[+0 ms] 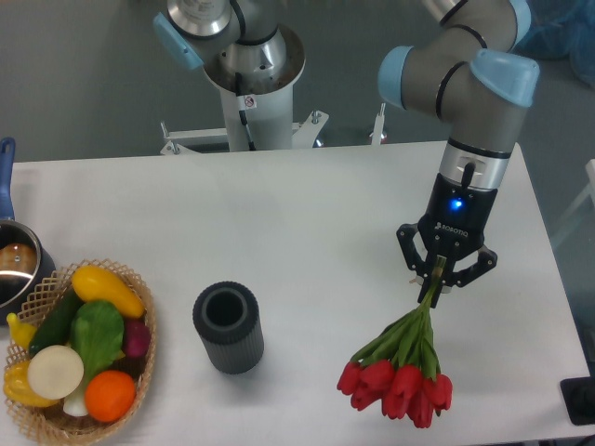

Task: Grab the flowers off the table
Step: 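Lift the held tulips up off the table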

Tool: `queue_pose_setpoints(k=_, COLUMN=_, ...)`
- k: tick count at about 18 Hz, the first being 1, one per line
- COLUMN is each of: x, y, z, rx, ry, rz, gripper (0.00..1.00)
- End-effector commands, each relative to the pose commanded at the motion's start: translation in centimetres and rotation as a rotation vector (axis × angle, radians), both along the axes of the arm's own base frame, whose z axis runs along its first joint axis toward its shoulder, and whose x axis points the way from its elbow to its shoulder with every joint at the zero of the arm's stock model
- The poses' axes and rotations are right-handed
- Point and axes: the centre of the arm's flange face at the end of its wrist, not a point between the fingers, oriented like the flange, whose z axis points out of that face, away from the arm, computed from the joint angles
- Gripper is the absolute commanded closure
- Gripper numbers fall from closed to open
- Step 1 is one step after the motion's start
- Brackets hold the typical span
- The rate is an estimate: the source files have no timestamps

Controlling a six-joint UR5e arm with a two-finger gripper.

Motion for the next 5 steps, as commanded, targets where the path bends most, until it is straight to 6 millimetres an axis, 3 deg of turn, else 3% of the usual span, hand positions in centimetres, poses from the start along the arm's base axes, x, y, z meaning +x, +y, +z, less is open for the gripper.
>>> queue_pose_setpoints(k=5, x=-0.08, y=-0.17, z=-0.18, rx=-0.019, ry=0.006, rz=0.008, gripper=0.79)
